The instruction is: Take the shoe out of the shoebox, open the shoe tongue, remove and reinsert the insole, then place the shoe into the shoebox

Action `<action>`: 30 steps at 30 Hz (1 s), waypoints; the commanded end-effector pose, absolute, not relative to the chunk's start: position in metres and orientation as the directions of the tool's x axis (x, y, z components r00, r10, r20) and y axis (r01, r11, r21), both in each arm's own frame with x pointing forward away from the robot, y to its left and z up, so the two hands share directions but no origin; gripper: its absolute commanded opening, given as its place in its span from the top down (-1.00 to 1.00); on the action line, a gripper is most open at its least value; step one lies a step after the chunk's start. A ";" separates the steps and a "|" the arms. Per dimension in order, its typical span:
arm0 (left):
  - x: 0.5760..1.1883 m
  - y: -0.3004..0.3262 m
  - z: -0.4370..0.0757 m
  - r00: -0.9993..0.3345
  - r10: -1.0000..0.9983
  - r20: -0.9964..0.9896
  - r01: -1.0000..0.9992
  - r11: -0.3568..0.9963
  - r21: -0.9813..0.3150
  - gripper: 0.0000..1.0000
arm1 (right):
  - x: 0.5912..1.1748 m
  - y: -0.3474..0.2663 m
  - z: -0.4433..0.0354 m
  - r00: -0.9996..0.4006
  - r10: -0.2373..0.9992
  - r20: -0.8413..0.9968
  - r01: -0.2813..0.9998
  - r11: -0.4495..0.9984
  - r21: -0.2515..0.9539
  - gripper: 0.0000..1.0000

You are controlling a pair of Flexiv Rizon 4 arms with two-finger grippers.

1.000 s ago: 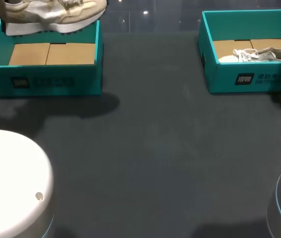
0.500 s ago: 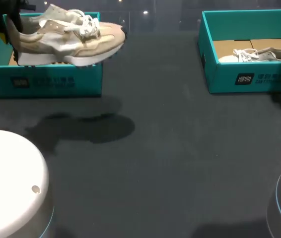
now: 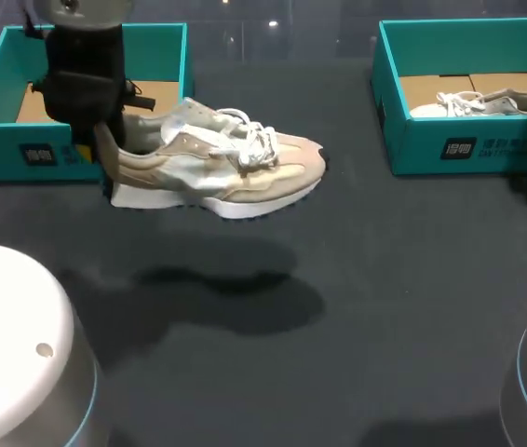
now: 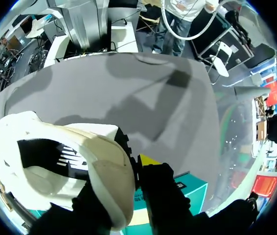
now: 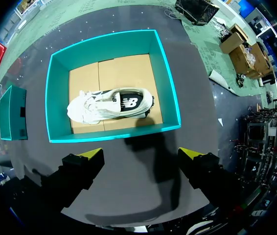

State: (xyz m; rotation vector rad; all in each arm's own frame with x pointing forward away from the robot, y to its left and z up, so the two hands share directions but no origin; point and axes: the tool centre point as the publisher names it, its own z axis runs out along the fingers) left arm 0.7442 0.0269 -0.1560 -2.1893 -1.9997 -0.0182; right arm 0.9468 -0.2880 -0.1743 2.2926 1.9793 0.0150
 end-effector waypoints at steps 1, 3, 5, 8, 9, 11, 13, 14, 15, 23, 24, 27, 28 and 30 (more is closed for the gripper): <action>0.738 0.021 -0.161 0.094 0.986 0.139 0.994 -0.100 0.036 1.00 | 0.946 -0.288 -0.174 0.150 0.986 -0.067 0.985 -0.143 0.092 -1.00; 0.738 0.021 -0.161 0.094 0.986 0.139 0.994 -0.100 0.036 1.00 | 0.946 -0.288 -0.174 0.150 0.986 -0.067 0.985 -0.143 0.092 -1.00; 0.738 0.021 -0.161 0.094 0.986 0.139 0.994 -0.100 0.036 1.00 | 0.946 -0.288 -0.174 0.150 0.986 -0.067 0.985 -0.143 0.092 -1.00; 0.738 0.021 -0.161 0.094 0.986 0.139 0.994 -0.100 0.036 1.00 | 0.946 -0.288 -0.174 0.150 0.986 -0.067 0.985 -0.143 0.092 -1.00; 0.738 0.021 -0.161 0.094 0.986 0.139 0.994 -0.100 0.036 1.00 | 0.946 -0.288 -0.174 0.150 0.986 -0.067 0.985 -0.143 0.092 -1.00; 0.734 0.016 -0.163 0.077 0.976 0.204 0.994 -0.090 0.056 1.00 | 0.946 -0.288 -0.174 0.150 0.986 -0.067 0.985 -0.143 0.092 -1.00; 0.719 0.006 -0.169 0.088 0.975 0.202 0.994 -0.100 0.053 1.00 | 0.946 -0.288 -0.174 0.150 0.986 -0.067 0.985 -0.143 0.092 -1.00; 0.711 0.001 -0.175 0.094 0.971 0.222 0.992 -0.111 0.062 1.00 | 0.946 -0.288 -0.174 0.150 0.986 -0.067 0.985 -0.143 0.092 -1.00; 0.703 -0.006 -0.181 0.093 0.971 0.219 0.992 -0.109 0.061 1.00 | 0.946 -0.288 -0.174 0.150 0.986 -0.067 0.985 -0.143 0.092 -1.00; 0.664 -0.041 -0.219 0.131 0.975 0.179 0.988 -0.144 0.059 1.00 | 0.946 -0.288 -0.174 0.150 0.986 -0.067 0.985 -0.143 0.092 -1.00; 0.663 -0.044 -0.224 0.114 0.976 0.183 0.991 -0.125 0.050 1.00 | 0.946 -0.288 -0.174 0.150 0.986 -0.067 0.985 -0.143 0.092 -1.00; 0.659 -0.054 -0.242 0.052 0.978 0.203 0.997 -0.063 0.049 1.00 | 0.946 -0.288 -0.174 0.150 0.986 -0.067 0.985 -0.143 0.092 -1.00; 0.659 -0.054 -0.242 0.052 0.978 0.203 0.997 -0.063 0.049 1.00 | 0.946 -0.288 -0.174 0.150 0.986 -0.067 0.985 -0.143 0.092 -1.00; 0.659 -0.054 -0.242 0.052 0.978 0.203 0.997 -0.063 0.049 1.00 | 0.946 -0.288 -0.174 0.150 0.986 -0.067 0.985 -0.143 0.092 -1.00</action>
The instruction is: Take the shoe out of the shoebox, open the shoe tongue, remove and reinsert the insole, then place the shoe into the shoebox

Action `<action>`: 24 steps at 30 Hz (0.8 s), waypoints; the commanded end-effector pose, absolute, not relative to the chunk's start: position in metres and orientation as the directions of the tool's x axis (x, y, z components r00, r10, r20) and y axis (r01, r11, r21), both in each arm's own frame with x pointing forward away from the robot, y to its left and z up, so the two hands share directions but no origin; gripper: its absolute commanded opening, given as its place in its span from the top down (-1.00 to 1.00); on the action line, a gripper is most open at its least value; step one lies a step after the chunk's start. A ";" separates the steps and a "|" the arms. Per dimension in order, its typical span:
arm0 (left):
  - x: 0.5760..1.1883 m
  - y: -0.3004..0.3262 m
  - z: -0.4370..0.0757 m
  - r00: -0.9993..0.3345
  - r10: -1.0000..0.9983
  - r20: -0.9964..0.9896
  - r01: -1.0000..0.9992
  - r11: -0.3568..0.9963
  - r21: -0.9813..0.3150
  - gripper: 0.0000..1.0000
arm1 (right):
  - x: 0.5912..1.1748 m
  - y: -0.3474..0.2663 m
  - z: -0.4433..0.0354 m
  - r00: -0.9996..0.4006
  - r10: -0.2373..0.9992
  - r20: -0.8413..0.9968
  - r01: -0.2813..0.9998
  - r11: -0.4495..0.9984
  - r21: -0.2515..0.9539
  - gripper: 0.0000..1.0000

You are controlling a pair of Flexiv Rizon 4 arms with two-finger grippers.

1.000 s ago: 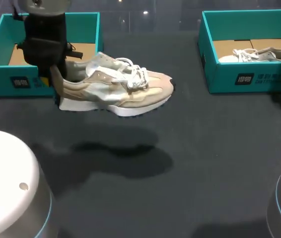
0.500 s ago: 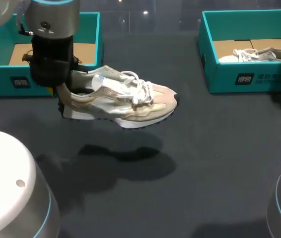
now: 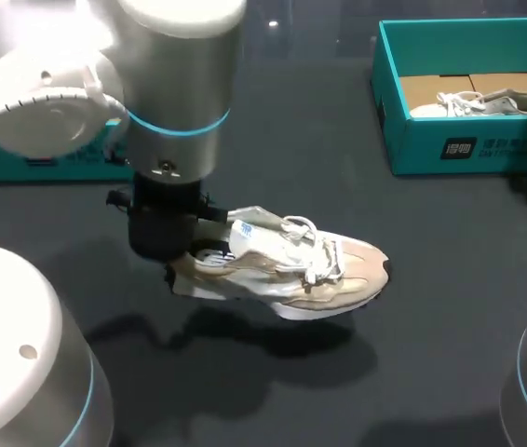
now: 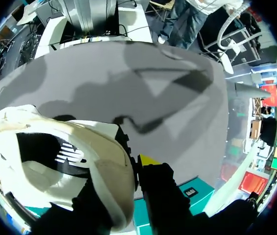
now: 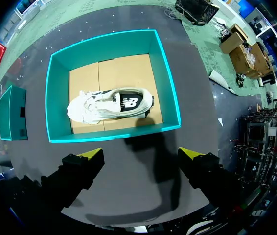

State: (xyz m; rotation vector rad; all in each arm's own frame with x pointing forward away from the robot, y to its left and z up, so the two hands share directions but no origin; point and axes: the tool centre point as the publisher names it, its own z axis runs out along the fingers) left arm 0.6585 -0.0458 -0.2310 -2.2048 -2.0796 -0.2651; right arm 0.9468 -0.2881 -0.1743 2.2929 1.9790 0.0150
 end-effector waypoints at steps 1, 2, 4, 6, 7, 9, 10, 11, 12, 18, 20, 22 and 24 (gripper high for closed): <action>0.659 -0.054 -0.242 0.052 0.978 0.203 0.997 -0.063 0.049 1.00 | 0.946 -0.288 -0.174 0.150 0.986 -0.067 0.985 -0.143 0.092 -1.00; 0.659 -0.054 -0.242 0.052 0.978 0.203 0.997 -0.063 0.049 1.00 | 0.946 -0.288 -0.174 0.150 0.986 -0.067 0.985 -0.143 0.092 -1.00; 0.659 -0.054 -0.242 0.052 0.978 0.203 0.997 -0.063 0.049 1.00 | 0.946 -0.288 -0.174 0.150 0.986 -0.067 0.985 -0.143 0.092 -1.00; 0.659 -0.054 -0.242 0.052 0.978 0.203 0.997 -0.063 0.049 1.00 | 0.946 -0.288 -0.174 0.150 0.986 -0.067 0.985 -0.143 0.092 -1.00; 0.659 -0.054 -0.242 0.052 0.978 0.203 0.997 -0.063 0.049 1.00 | 0.946 -0.288 -0.174 0.150 0.986 -0.067 0.985 -0.143 0.092 -1.00; 0.659 -0.054 -0.242 0.052 0.978 0.203 0.997 -0.063 0.049 1.00 | 0.946 -0.288 -0.174 0.150 0.986 -0.067 0.985 -0.143 0.092 -1.00; 0.661 -0.058 -0.249 0.048 0.977 0.210 0.996 -0.061 0.057 1.00 | 0.946 -0.288 -0.174 0.150 0.986 -0.067 0.985 -0.143 0.092 -1.00; 0.665 -0.061 -0.256 0.045 0.978 0.205 0.998 -0.054 0.038 1.00 | 0.946 -0.288 -0.174 0.150 0.986 -0.067 0.985 -0.143 0.092 -1.00; 0.667 -0.064 -0.264 0.051 0.979 0.196 0.998 -0.058 0.028 1.00 | 0.946 -0.288 -0.174 0.150 0.986 -0.067 0.985 -0.143 0.092 -1.00; 0.680 -0.082 -0.298 0.038 0.987 0.153 0.999 -0.039 0.005 1.00 | 0.946 -0.288 -0.174 0.150 0.986 -0.067 0.985 -0.143 0.092 -1.00; 0.683 -0.088 -0.307 0.026 0.982 0.188 0.999 -0.030 0.019 1.00 | 0.946 -0.288 -0.174 0.150 0.986 -0.067 0.985 -0.143 0.092 -1.00; 0.683 -0.093 -0.312 0.027 0.982 0.188 0.999 -0.032 0.020 1.00 | 0.946 -0.288 -0.174 0.150 0.986 -0.067 0.985 -0.143 0.092 -1.00; 0.685 -0.097 -0.315 0.032 0.982 0.186 0.999 -0.038 0.028 1.00 | 0.946 -0.288 -0.174 0.150 0.986 -0.067 0.985 -0.143 0.092 -1.00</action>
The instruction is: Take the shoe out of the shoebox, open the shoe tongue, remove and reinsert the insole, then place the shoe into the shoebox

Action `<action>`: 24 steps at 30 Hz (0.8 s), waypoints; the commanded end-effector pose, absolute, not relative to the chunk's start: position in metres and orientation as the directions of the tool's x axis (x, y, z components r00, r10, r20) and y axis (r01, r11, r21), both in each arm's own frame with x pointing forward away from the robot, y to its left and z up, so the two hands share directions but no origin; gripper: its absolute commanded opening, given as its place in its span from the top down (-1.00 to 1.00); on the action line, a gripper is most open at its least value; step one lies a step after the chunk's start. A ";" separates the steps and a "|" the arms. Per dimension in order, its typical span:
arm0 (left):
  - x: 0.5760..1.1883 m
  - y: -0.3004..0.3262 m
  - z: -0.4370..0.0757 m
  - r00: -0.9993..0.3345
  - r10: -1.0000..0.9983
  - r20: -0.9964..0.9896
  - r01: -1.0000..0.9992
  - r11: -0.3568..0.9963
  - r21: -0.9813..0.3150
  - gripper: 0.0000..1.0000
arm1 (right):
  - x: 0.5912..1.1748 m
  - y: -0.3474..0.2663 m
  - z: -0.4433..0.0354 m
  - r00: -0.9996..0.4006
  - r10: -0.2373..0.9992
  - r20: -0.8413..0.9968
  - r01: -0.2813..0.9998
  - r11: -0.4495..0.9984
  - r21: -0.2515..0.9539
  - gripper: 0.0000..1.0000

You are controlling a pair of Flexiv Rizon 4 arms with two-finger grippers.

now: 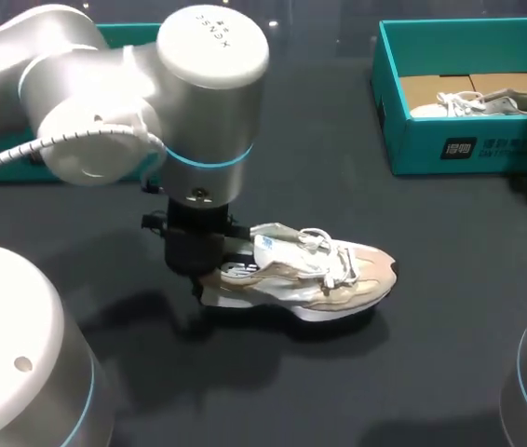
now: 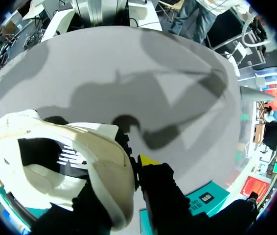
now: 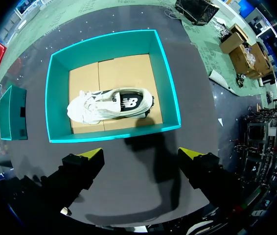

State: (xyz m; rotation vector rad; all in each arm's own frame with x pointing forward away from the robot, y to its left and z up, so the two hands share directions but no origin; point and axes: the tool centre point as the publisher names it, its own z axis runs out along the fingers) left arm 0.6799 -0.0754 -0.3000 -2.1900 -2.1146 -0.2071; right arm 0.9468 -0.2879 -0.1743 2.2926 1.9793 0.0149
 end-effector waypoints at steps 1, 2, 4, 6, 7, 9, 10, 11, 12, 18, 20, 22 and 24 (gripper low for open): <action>0.685 -0.097 -0.315 0.032 0.982 0.186 0.999 -0.038 0.028 1.00 | 0.946 -0.288 -0.174 0.150 0.986 -0.067 0.985 -0.143 0.092 -1.00; 0.685 -0.097 -0.315 0.032 0.982 0.186 0.999 -0.038 0.028 1.00 | 0.946 -0.288 -0.174 0.150 0.986 -0.067 0.985 -0.143 0.092 -1.00; 0.685 -0.097 -0.315 0.032 0.982 0.186 0.999 -0.038 0.028 1.00 | 0.946 -0.288 -0.174 0.150 0.986 -0.067 0.985 -0.143 0.092 -1.00; 0.685 -0.097 -0.315 0.032 0.982 0.186 0.999 -0.038 0.028 1.00 | 0.946 -0.288 -0.174 0.150 0.986 -0.067 0.985 -0.143 0.092 -1.00; 0.685 -0.097 -0.315 0.032 0.982 0.186 0.999 -0.038 0.028 1.00 | 0.946 -0.288 -0.174 0.150 0.986 -0.067 0.985 -0.143 0.092 -1.00; 0.685 -0.097 -0.315 0.032 0.982 0.186 0.999 -0.038 0.028 1.00 | 0.946 -0.288 -0.174 0.150 0.986 -0.067 0.985 -0.143 0.092 -1.00; 0.685 -0.097 -0.315 0.032 0.982 0.186 0.999 -0.038 0.028 1.00 | 0.946 -0.288 -0.174 0.150 0.986 -0.067 0.985 -0.143 0.092 -1.00; 0.685 -0.097 -0.315 0.032 0.982 0.186 0.999 -0.038 0.028 1.00 | 0.946 -0.288 -0.174 0.150 0.986 -0.067 0.985 -0.143 0.092 -1.00; 0.689 -0.099 -0.320 0.038 0.981 0.191 0.999 -0.045 0.031 1.00 | 0.946 -0.288 -0.174 0.150 0.986 -0.067 0.985 -0.143 0.092 -1.00; 0.698 -0.107 -0.343 0.089 0.985 0.150 0.996 -0.093 0.017 1.00 | 0.946 -0.288 -0.174 0.150 0.986 -0.067 0.985 -0.143 0.092 -1.00; 0.699 -0.108 -0.351 0.092 0.983 0.159 0.996 -0.094 0.005 1.00 | 0.946 -0.288 -0.174 0.150 0.986 -0.067 0.985 -0.143 0.092 -1.00; 0.698 -0.108 -0.356 0.096 0.984 0.153 0.995 -0.097 0.002 1.00 | 0.946 -0.288 -0.174 0.150 0.986 -0.067 0.985 -0.143 0.092 -1.00; 0.697 -0.108 -0.360 0.094 0.983 0.158 0.996 -0.095 -0.005 1.00 | 0.946 -0.288 -0.174 0.150 0.986 -0.067 0.985 -0.143 0.092 -1.00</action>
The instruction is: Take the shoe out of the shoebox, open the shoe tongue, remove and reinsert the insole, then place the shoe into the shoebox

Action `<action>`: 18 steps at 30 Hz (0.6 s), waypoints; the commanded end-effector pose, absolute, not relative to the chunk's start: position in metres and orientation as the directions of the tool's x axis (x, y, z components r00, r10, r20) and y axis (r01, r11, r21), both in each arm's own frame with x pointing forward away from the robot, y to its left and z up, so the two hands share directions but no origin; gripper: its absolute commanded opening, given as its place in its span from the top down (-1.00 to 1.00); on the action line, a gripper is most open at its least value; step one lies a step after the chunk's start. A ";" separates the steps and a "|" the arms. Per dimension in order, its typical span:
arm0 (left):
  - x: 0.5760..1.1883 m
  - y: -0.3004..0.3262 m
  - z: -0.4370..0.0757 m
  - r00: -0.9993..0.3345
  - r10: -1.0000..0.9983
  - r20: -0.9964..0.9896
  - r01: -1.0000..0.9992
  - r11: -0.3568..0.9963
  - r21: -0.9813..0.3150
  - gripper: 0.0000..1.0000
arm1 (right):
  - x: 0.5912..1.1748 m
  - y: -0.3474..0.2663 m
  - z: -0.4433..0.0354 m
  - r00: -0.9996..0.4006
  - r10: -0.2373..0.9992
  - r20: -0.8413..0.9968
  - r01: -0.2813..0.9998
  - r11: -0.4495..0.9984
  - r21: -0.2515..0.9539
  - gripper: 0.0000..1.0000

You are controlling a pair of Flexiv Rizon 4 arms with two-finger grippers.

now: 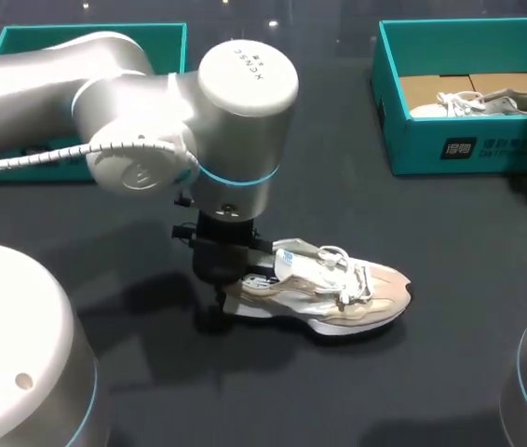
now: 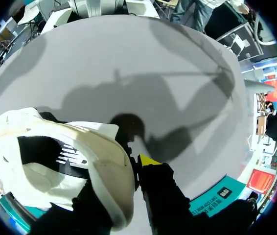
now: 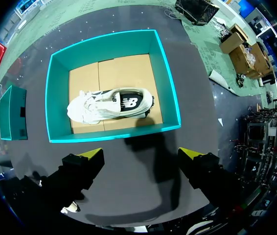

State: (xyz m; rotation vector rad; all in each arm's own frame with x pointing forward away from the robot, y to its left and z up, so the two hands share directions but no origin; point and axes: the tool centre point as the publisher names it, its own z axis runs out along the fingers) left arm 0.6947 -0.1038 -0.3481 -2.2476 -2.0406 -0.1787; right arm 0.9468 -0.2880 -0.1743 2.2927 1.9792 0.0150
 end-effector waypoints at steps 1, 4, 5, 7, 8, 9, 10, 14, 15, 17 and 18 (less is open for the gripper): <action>0.696 -0.108 -0.361 0.095 0.983 0.159 0.995 -0.095 -0.006 1.00 | 0.946 -0.288 -0.174 0.150 0.986 -0.067 0.985 -0.143 0.092 -1.00; 0.695 -0.109 -0.367 0.102 0.980 0.171 0.995 -0.102 -0.008 1.00 | 0.946 -0.288 -0.174 0.150 0.986 -0.067 0.985 -0.143 0.092 -1.00; 0.695 -0.110 -0.369 0.104 0.979 0.174 0.995 -0.104 -0.008 1.00 | 0.946 -0.288 -0.174 0.150 0.986 -0.067 0.985 -0.143 0.092 -1.00; 0.694 -0.111 -0.372 0.107 0.978 0.178 0.994 -0.108 -0.002 1.00 | 0.946 -0.288 -0.174 0.150 0.986 -0.067 0.985 -0.143 0.092 -1.00; 0.695 -0.111 -0.374 0.107 0.978 0.179 0.994 -0.109 -0.001 1.00 | 0.946 -0.288 -0.174 0.150 0.986 -0.067 0.985 -0.143 0.092 -1.00; 0.696 -0.112 -0.376 0.107 0.978 0.182 0.994 -0.109 0.000 1.00 | 0.946 -0.288 -0.174 0.150 0.986 -0.067 0.985 -0.143 0.092 -1.00; 0.697 -0.112 -0.377 0.106 0.977 0.183 0.994 -0.108 0.001 1.00 | 0.946 -0.288 -0.174 0.150 0.986 -0.067 0.985 -0.143 0.092 -1.00; 0.700 -0.112 -0.383 0.099 0.978 0.181 0.995 -0.099 -0.007 1.00 | 0.946 -0.288 -0.174 0.150 0.986 -0.067 0.985 -0.143 0.092 -1.00; 0.700 -0.112 -0.385 0.102 0.978 0.180 0.995 -0.102 -0.009 1.00 | 0.946 -0.288 -0.174 0.150 0.986 -0.067 0.985 -0.143 0.092 -1.00; 0.700 -0.112 -0.389 0.108 0.978 0.178 0.994 -0.107 -0.012 1.00 | 0.946 -0.288 -0.174 0.150 0.986 -0.067 0.985 -0.143 0.092 -1.00; 0.701 -0.112 -0.391 0.112 0.978 0.178 0.994 -0.111 -0.014 1.00 | 0.946 -0.288 -0.174 0.150 0.986 -0.067 0.985 -0.143 0.092 -1.00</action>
